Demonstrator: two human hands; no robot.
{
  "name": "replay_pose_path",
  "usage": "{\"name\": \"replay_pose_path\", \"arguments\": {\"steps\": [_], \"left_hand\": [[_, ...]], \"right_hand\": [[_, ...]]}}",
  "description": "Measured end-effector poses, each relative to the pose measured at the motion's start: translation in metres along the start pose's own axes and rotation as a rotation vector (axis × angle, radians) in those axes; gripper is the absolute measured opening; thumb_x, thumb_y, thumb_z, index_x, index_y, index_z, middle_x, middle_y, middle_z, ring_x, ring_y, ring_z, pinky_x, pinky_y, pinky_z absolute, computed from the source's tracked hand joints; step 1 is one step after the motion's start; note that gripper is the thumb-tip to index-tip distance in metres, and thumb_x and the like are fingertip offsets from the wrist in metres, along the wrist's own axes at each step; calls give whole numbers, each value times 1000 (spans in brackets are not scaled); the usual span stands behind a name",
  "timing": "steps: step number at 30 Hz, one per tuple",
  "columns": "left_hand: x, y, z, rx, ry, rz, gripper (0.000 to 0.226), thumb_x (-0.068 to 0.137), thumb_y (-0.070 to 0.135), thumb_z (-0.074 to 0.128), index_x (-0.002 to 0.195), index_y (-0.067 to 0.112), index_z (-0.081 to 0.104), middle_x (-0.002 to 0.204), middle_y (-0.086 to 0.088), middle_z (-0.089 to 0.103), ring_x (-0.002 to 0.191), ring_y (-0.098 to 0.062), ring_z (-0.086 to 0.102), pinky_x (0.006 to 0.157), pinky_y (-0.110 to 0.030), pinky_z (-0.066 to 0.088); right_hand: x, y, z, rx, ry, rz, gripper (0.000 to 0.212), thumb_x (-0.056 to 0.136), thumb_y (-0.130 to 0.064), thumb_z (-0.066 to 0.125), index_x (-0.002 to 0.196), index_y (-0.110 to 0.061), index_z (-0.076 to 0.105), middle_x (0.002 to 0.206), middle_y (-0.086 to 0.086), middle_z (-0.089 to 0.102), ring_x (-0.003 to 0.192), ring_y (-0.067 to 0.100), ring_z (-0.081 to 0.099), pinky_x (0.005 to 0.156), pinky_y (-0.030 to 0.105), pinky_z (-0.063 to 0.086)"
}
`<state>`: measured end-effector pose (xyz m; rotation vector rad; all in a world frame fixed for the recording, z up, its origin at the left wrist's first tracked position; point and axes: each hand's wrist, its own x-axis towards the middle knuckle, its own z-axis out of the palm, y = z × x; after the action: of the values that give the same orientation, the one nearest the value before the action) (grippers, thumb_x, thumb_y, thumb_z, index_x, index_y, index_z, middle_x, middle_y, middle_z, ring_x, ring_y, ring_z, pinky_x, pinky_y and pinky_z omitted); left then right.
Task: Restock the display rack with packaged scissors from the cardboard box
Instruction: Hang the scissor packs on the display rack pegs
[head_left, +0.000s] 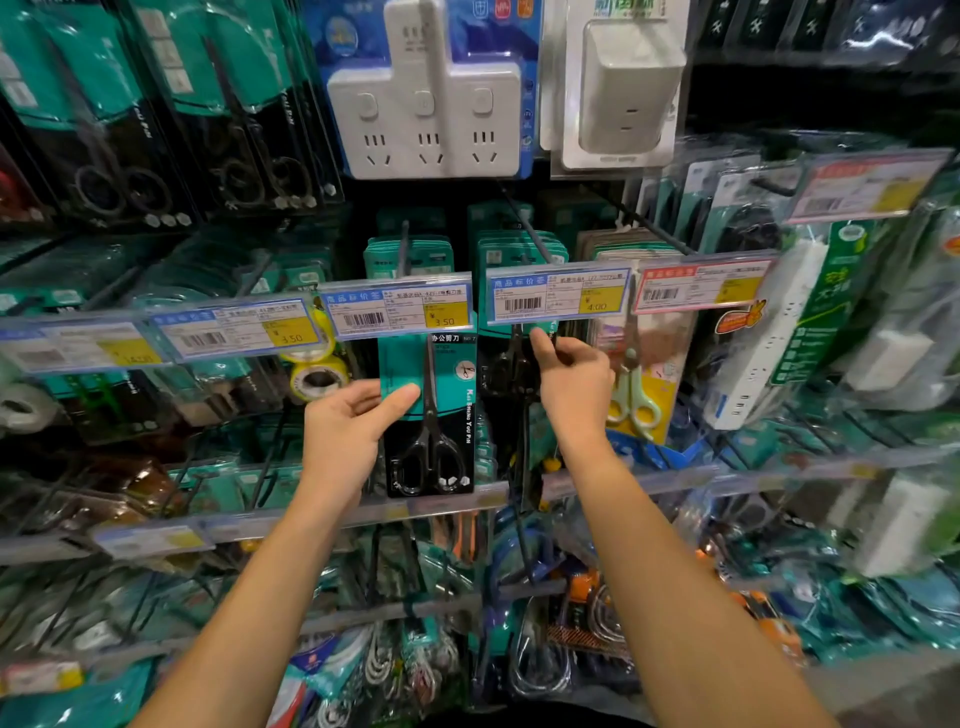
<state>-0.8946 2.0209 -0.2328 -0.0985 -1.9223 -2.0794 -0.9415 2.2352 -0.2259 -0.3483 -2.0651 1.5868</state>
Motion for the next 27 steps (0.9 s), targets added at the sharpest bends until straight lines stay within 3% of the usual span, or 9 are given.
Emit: {"name": "replay_pose_path", "arguments": {"steps": [2, 5, 7, 9, 12, 16, 22, 27], "left_hand": [[-3, 1, -1, -2, -7, -25, 13, 80, 15, 79, 81, 28, 81, 91, 2, 79, 88, -11, 75, 76, -16, 56], [-9, 5, -2, 19, 0, -79, 7, 80, 19, 80, 83, 25, 80, 91, 3, 79, 88, -10, 74, 75, -15, 55], [-14, 7, -1, 47, 12, -112, 9, 80, 23, 80, 89, 22, 78, 92, 4, 79, 89, -10, 74, 75, -16, 55], [-20, 8, 0, 32, 1, -155, 9, 81, 22, 79, 90, 20, 79, 92, 1, 79, 90, -15, 75, 74, -18, 57], [-32, 10, 2, 3, -17, -212, 8, 84, 19, 77, 86, 26, 80, 92, 0, 79, 88, -16, 76, 72, -21, 57], [-45, 11, -3, -33, -79, -217, 12, 87, 18, 73, 91, 28, 80, 96, 0, 79, 92, -16, 75, 74, -20, 57], [-70, 4, -28, 163, -177, -220, 23, 85, 13, 76, 88, 36, 76, 93, 15, 77, 88, -2, 73, 71, -10, 53], [-78, 6, -36, 200, -207, -206, 23, 86, 15, 75, 89, 38, 73, 93, 16, 77, 88, -1, 72, 72, -11, 53]], "right_hand": [[-10, 2, -2, -57, -38, 86, 47, 89, -46, 65, 114, -5, 66, 101, 6, 70, 96, 15, 64, 78, 22, 44], [-40, 1, -10, -42, -44, 81, 54, 89, -45, 66, 130, -11, 56, 123, 2, 62, 115, 16, 56, 98, 30, 46], [-64, 1, -17, 108, -134, 78, 44, 87, -40, 69, 123, -15, 61, 116, -5, 67, 109, 9, 61, 94, 21, 48], [-84, 0, -24, 215, -366, 90, 42, 81, -43, 73, 115, -20, 66, 105, -10, 72, 100, 2, 66, 83, 13, 51], [-105, -1, -28, 202, -668, 113, 39, 80, -33, 77, 116, -21, 68, 106, -7, 75, 100, 6, 69, 84, 21, 55], [-119, 0, -27, 212, -662, 144, 16, 84, -12, 75, 100, -16, 75, 96, -2, 77, 95, 14, 72, 87, 36, 58], [-132, 10, -26, 242, -661, 157, 15, 83, -11, 75, 94, -21, 78, 92, 1, 78, 91, 17, 73, 81, 32, 59], [-138, 17, -21, 239, -629, 130, 11, 86, -22, 72, 91, -16, 79, 91, 11, 76, 95, 32, 71, 86, 50, 56]]}}
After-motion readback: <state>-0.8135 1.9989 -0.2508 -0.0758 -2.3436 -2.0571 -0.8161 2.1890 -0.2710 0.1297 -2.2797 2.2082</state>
